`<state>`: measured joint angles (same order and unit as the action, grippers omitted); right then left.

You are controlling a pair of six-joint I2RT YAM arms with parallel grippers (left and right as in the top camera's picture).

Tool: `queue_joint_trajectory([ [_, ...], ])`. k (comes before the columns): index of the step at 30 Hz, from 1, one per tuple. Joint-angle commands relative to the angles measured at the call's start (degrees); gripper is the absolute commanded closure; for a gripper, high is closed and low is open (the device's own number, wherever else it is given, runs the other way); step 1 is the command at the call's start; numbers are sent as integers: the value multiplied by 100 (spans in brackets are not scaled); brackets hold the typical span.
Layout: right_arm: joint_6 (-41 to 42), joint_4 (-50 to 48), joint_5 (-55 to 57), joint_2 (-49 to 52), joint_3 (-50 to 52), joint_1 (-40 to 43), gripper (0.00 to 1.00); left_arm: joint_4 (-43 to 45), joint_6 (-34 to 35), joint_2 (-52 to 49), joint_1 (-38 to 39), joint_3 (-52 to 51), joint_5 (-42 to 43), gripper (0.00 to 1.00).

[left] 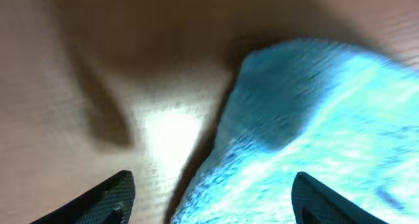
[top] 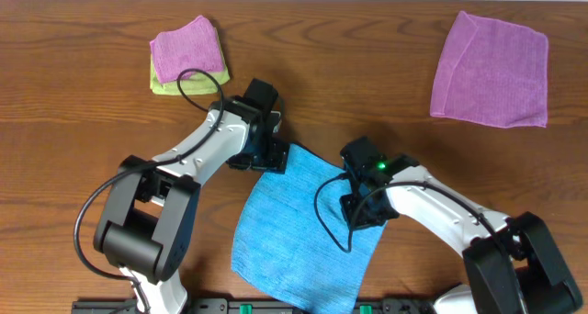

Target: Fold the cloth

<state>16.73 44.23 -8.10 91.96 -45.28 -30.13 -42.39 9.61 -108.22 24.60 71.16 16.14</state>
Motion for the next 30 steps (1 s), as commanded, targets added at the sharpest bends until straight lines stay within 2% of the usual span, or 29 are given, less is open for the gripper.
queue_joint_trajectory([
  [1, 173, -192, 267, -83, 302, 46, 96, -98, -214, 229, 20, 494, 22, 20],
  [9, 409, -981, 568, -83, 682, 50, 98, -302, -210, 236, 212, 627, 42, 19],
  [15, 385, -1460, 1322, 61, 682, 162, 98, -212, -164, 236, 286, 627, 15, 19],
  [23, -168, -1886, 1912, 356, 678, 876, 97, -212, -166, 236, 282, 627, -337, 19],
  [30, -603, -2656, 1779, 568, 675, 1613, 94, -101, -118, 236, 282, 627, -472, 18],
])
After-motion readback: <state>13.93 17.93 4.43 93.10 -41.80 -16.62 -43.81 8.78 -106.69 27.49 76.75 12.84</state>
